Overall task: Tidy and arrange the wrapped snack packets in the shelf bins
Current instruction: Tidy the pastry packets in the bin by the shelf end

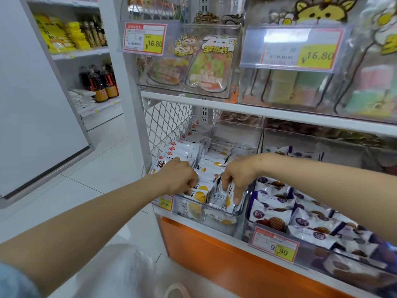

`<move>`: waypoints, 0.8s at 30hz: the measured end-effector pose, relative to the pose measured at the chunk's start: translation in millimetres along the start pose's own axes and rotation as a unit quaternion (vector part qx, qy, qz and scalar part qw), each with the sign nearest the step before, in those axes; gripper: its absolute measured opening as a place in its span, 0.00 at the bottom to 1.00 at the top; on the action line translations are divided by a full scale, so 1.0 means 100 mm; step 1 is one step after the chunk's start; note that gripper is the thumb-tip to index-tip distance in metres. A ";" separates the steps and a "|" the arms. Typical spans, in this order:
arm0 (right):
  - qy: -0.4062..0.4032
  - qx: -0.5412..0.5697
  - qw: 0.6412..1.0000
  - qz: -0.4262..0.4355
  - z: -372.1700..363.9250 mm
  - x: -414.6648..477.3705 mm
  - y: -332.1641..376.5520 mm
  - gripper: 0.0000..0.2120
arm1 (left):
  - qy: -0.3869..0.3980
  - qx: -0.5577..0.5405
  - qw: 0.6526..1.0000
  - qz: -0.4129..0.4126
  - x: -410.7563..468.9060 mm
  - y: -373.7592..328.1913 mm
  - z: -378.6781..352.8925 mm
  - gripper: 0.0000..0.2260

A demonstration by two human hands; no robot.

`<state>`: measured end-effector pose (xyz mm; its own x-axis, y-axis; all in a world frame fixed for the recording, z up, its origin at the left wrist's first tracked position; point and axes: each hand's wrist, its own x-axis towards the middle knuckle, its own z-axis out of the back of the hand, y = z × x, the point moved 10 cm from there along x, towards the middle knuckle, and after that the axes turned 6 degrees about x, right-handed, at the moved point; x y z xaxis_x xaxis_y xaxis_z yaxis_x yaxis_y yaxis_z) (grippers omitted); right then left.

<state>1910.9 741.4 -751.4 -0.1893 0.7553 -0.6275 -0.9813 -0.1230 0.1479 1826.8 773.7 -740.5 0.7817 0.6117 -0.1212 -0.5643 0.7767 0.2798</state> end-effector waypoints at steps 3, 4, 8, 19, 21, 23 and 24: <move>-0.008 -0.020 1.000 0.008 0.03 0.08 0.01 0.21 | 0.006 -0.056 0.998 0.019 -0.01 0.06 0.06 0.09; -0.021 -0.019 0.999 0.015 0.06 0.09 0.01 0.18 | -0.002 -0.088 0.996 0.034 -0.02 0.10 0.10 0.09; -0.127 0.040 0.989 0.063 0.34 0.02 -0.04 0.10 | -0.040 -0.199 0.974 0.102 -0.05 0.23 0.23 0.09; -0.215 0.302 0.919 0.131 0.61 -0.20 -0.26 0.09 | -0.124 -0.406 0.889 0.170 0.09 0.07 0.36 0.17; -0.235 0.308 0.915 0.110 0.65 -0.22 -0.34 0.16 | -0.156 -0.417 0.873 0.197 0.02 0.22 0.36 0.12; -0.205 0.250 0.943 0.076 0.60 -0.21 -0.36 0.20 | -0.206 -0.465 0.828 0.237 -0.11 0.45 0.33 0.11; -0.160 0.206 0.964 0.058 0.52 -0.19 -0.32 0.20 | -0.234 -0.492 0.798 0.259 -0.20 0.56 0.30 0.13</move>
<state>1948.0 764.8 -704.2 -0.2130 0.9195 -0.3304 -0.8448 -0.0034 0.5351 1787.6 800.5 -693.6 0.2606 0.9444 0.2004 -0.5987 0.3209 -0.7339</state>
